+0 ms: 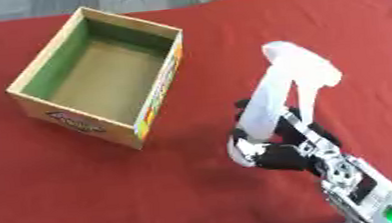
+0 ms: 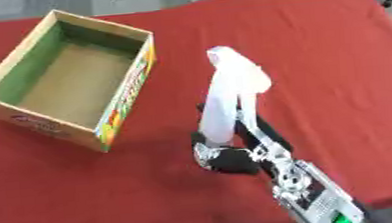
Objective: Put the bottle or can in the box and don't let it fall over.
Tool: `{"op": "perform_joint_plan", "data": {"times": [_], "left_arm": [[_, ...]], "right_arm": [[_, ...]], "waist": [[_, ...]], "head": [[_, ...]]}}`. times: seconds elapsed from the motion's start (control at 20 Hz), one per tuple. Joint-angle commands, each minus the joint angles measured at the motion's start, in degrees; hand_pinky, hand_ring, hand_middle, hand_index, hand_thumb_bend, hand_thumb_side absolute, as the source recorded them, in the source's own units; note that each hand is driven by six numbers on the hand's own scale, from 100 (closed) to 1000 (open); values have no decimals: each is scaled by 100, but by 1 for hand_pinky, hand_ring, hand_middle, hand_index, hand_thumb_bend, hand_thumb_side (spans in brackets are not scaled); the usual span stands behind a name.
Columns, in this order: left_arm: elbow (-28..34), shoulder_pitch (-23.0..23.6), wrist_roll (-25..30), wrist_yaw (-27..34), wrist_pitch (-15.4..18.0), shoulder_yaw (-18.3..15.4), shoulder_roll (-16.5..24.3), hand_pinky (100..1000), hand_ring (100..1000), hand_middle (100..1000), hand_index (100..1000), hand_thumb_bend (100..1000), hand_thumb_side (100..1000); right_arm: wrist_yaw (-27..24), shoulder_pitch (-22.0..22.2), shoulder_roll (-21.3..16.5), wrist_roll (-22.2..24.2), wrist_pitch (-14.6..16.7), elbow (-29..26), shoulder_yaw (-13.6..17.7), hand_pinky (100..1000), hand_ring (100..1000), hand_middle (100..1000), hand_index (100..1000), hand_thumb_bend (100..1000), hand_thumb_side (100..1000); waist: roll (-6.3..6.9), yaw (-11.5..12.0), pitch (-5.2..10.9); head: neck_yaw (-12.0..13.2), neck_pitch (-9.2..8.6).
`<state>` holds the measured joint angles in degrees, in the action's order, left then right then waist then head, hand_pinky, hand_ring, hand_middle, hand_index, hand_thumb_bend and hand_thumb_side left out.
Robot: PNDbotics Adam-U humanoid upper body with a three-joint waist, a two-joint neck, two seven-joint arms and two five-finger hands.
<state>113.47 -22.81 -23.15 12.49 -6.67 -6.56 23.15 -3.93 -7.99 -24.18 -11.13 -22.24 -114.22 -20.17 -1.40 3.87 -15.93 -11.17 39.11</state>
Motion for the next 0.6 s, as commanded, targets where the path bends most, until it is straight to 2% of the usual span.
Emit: {"op": "perform_joint_plan", "data": {"times": [0.05, 0.2, 0.3, 0.6], "left_arm": [[112, -96, 3, 15, 21, -10, 80, 482, 1000, 1000, 697, 311, 936], [112, -102, 9, 16, 22, -8, 77, 482, 1000, 1000, 696, 311, 936], [112, -105, 14, 17, 22, -4, 75, 482, 1000, 1000, 696, 310, 936], [112, -111, 21, 13, 20, -3, 69, 481, 1000, 1000, 696, 309, 934]], "right_arm": [[-115, 4, -112, -238, -78, -38, 51, 955, 954, 570, 698, 100, 100], [-253, -6, -155, -484, -40, -38, 55, 939, 909, 515, 633, 100, 141], [-379, -14, -184, -640, 29, -38, 47, 915, 862, 465, 559, 100, 182], [-710, -58, -263, -905, 366, -38, 7, 888, 806, 346, 379, 100, 256]], "waist": [[20, -3, 65], [24, -2, 62], [27, -1, 59], [34, 0, 50]], "head": [[-13, -84], [-19, -89], [-25, -93], [-35, -101]]}}
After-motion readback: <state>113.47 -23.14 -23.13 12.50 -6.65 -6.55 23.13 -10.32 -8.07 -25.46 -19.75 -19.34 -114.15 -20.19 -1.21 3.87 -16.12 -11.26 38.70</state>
